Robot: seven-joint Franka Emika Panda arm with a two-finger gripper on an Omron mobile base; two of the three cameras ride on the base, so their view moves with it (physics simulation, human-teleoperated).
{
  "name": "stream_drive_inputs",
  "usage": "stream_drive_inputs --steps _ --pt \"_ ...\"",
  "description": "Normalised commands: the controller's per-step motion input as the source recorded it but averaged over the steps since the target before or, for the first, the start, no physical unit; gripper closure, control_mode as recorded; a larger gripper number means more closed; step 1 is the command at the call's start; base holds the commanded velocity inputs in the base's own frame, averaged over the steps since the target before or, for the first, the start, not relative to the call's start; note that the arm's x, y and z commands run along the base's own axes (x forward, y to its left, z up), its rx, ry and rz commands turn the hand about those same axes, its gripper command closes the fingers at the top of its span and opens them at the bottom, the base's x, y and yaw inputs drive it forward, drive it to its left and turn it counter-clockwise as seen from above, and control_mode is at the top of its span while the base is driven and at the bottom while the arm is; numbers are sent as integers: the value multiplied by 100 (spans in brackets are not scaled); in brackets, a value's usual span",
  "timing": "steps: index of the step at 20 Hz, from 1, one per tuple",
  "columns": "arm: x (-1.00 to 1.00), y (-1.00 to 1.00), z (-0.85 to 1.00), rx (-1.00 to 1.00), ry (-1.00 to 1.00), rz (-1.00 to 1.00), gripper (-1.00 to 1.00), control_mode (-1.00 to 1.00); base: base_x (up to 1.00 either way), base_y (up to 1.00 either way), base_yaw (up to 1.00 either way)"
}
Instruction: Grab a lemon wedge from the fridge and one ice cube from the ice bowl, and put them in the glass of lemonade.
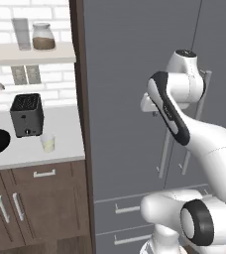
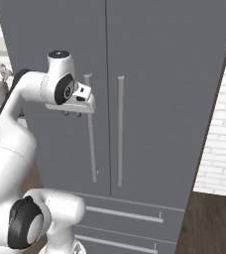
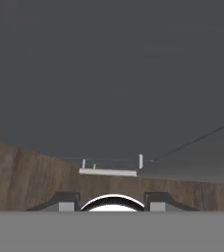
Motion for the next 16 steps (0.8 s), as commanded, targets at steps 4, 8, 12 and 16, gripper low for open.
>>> stream_drive_inputs --steps 4,8,12,16 --pt "-67 -1 0 4 -5 0 -100 -100 0 0 0" --pt "-100 -23 -1 12 -9 -7 -100 -100 0 0 0" --pt "-96 -16 -14 10 -2 -10 -100 -100 0 0 0" --pt "-31 -3 -1 1 0 -2 -100 100 -8 2 0"
